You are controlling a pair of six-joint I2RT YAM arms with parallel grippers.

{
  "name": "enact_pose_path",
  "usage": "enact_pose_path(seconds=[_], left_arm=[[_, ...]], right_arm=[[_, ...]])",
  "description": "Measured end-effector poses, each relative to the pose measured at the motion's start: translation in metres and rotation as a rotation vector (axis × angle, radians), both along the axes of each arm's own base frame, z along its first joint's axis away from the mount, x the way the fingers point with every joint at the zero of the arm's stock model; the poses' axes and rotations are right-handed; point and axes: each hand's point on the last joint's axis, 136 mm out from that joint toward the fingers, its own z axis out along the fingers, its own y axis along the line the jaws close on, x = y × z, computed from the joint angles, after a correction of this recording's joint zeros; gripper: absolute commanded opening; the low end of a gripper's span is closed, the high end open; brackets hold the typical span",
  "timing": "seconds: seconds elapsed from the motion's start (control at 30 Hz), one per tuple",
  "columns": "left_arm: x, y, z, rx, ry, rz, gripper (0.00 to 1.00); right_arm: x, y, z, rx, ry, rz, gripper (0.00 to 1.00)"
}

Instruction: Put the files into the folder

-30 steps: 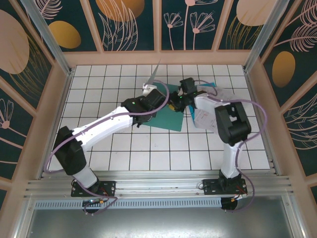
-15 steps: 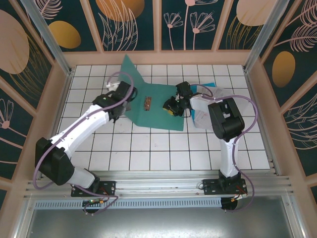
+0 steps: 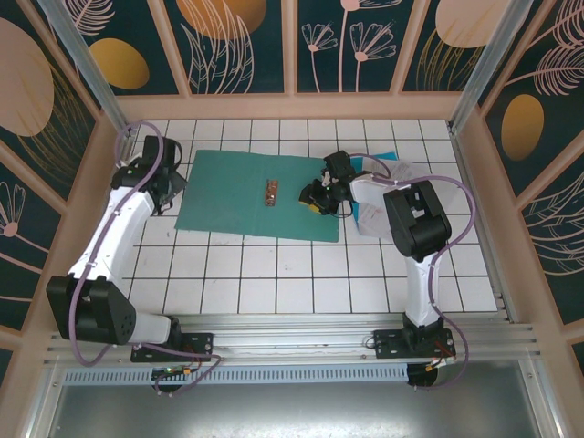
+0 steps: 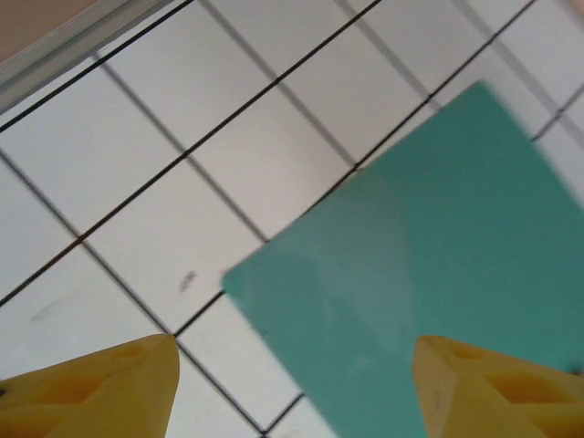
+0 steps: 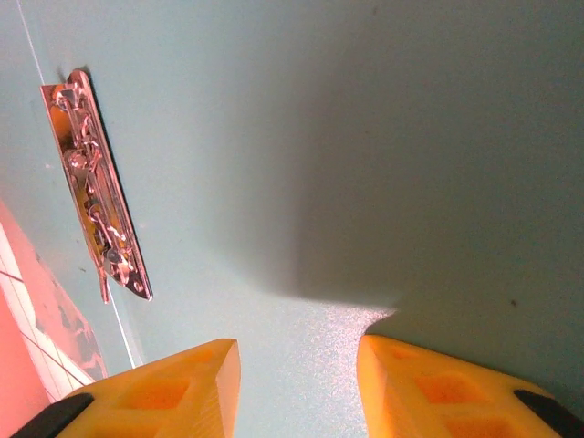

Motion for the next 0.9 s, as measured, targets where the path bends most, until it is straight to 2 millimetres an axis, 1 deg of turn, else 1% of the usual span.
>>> enact_pose_path(seconds=[0.07,0.1,0.2,0.27,0.3,0.37,0.4,0.43,0.47,0.5,0.57,0.6,0.67,0.7,0.77,0.8,0.87,0.9], left_arm=[[0.012,-0.01,0.012,-0.041,-0.037,-0.034,0.63],[0.016,-0.015,0.014,-0.057,-0.046,-0.049,0.62],[0.026,-0.038,0.012,-0.101,-0.04,-0.12,0.62],[0.035,-0.067,0.006,-0.132,-0.027,-0.195,0.61],[0.038,-0.082,0.004,-0.149,-0.025,-0.232,0.59],[0.045,-0.121,-0.007,-0.192,-0.017,-0.324,0.53],[0.047,-0.138,-0.012,-0.211,-0.012,-0.361,0.5],[0.048,-0.157,-0.019,-0.232,-0.003,-0.401,0.48],[0.049,-0.175,-0.027,-0.253,0.009,-0.438,0.46],[0.05,-0.191,-0.035,-0.269,0.023,-0.469,0.44],[0.055,-0.224,-0.054,-0.295,0.056,-0.529,0.43],[0.057,-0.235,-0.063,-0.304,0.07,-0.55,0.43],[0.061,-0.253,-0.084,-0.314,0.105,-0.579,0.42],[0.061,-0.257,-0.094,-0.316,0.124,-0.585,0.42],[0.061,-0.259,-0.113,-0.308,0.162,-0.589,0.42],[0.061,-0.259,-0.12,-0.304,0.176,-0.59,0.42],[0.062,-0.261,-0.133,-0.301,0.199,-0.601,0.42],[0.063,-0.262,-0.138,-0.301,0.206,-0.606,0.42]], right_arm=[[0.0,-0.001,0.004,-0.011,-0.005,0.012,0.51],[-0.001,-0.002,0.007,-0.018,-0.01,0.019,0.53],[0.002,-0.008,0.025,-0.023,-0.039,0.015,0.56],[0.009,-0.019,0.046,-0.014,-0.075,-0.015,0.56],[0.015,-0.027,0.058,-0.007,-0.099,-0.038,0.56],[0.028,-0.055,0.082,0.007,-0.148,-0.11,0.54],[0.033,-0.073,0.092,0.011,-0.169,-0.154,0.54],[0.037,-0.096,0.099,0.01,-0.186,-0.208,0.54],[0.039,-0.122,0.104,0.002,-0.194,-0.272,0.53],[0.041,-0.146,0.106,-0.007,-0.198,-0.327,0.53],[0.041,-0.199,0.101,-0.035,-0.184,-0.455,0.53],[0.04,-0.221,0.097,-0.048,-0.172,-0.507,0.53],[0.03,-0.265,0.079,-0.083,-0.124,-0.616,0.53],[0.025,-0.282,0.071,-0.098,-0.099,-0.661,0.53],[0.011,-0.308,0.054,-0.12,-0.044,-0.732,0.54],[0.006,-0.316,0.048,-0.128,-0.025,-0.756,0.54],[-0.002,-0.327,0.039,-0.146,0.004,-0.786,0.54],[-0.002,-0.33,0.036,-0.153,0.01,-0.792,0.54]])
